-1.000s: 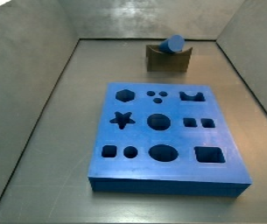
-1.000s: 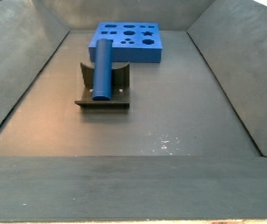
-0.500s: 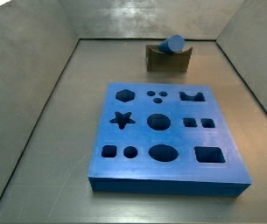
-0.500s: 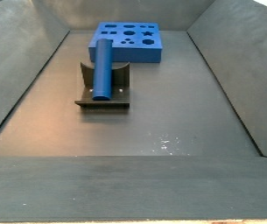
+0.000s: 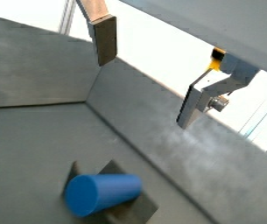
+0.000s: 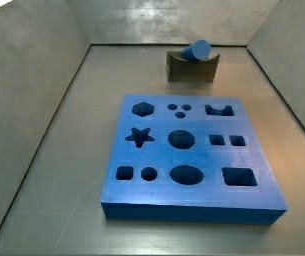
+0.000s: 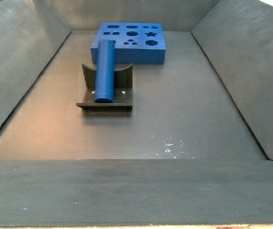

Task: Pick up the round object. Move up. Place the round object on the fixture. Regrasp the round object. Move to above the board. Insert the round object.
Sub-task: Regrasp the round object.

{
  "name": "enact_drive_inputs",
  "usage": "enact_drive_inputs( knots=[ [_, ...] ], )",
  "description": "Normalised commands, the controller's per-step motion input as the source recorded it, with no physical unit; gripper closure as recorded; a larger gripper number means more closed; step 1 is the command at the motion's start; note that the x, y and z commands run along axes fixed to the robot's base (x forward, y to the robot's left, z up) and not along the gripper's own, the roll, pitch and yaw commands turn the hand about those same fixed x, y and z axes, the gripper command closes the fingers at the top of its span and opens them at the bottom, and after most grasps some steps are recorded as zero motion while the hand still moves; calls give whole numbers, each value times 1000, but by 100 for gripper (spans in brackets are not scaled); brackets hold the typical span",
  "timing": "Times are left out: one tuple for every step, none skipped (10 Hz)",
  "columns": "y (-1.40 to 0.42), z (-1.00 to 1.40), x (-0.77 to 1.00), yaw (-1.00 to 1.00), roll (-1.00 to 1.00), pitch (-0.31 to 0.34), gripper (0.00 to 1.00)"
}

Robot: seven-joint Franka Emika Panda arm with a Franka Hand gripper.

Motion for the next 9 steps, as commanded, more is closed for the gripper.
enact_drive_inputs(
  knots=[
    [-49,-7,103,119,1000,163,0],
    [-51,-8,104,145,1000,185,0],
    [-52,-10,109,170,761,175,0],
    [-53,-11,111,190,578,159,0],
    [-55,-14,109,204,396,138,0],
    [-37,0,99,216,238,101,0],
    [-41,-3,88,220,191,64,0],
    [-46,-13,85,214,175,36,0],
    [45,-1000,36,257,93,12,0]
  ],
)
